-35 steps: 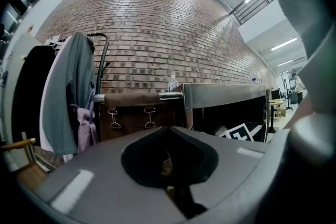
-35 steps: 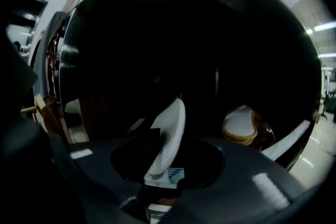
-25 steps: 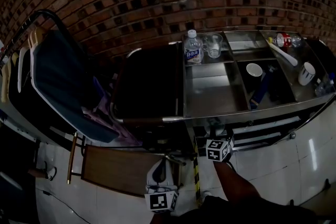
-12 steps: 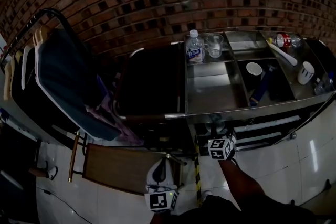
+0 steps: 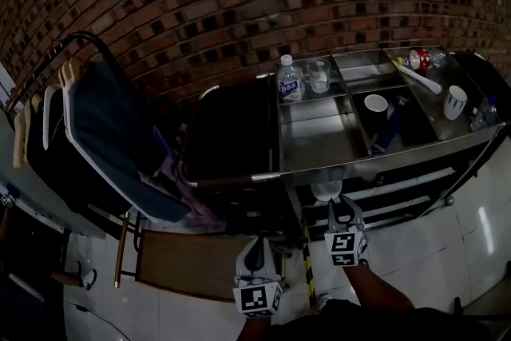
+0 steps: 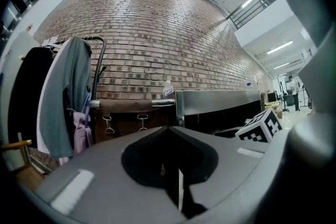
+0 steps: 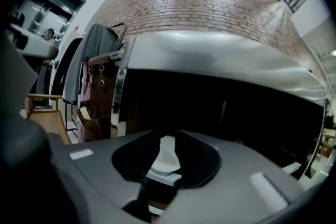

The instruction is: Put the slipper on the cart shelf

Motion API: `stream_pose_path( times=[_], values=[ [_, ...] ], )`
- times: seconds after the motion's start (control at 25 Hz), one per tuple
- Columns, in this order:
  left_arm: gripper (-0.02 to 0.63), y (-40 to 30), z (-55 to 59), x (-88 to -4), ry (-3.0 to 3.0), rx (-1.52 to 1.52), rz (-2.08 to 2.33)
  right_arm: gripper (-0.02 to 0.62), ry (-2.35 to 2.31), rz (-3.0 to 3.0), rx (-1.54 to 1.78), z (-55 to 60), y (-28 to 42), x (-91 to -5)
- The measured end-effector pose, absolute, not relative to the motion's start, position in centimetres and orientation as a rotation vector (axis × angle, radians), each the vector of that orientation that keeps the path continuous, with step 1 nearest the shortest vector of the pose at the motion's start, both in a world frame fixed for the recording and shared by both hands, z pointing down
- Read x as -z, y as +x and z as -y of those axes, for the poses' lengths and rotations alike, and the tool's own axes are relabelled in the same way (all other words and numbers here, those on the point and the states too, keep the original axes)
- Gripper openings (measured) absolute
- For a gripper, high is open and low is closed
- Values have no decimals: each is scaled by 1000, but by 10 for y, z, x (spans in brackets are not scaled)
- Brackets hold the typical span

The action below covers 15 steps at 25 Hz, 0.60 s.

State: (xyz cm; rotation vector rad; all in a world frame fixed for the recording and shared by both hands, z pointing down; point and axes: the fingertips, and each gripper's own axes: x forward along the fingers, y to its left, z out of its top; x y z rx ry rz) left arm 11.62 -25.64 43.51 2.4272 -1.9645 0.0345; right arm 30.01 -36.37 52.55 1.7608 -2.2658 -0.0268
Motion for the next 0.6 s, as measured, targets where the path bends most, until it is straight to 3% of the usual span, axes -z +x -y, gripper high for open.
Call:
stream_pose_path(
  times=[0.12,0.6],
  values=[
    [15,124,257,-428,2449,-25,1940,4,1791,2290,20,339,298,-512],
    [15,134,246,-416,2507,-4,1871,2,1870,2329,29,276,296,-473]
  ],
)
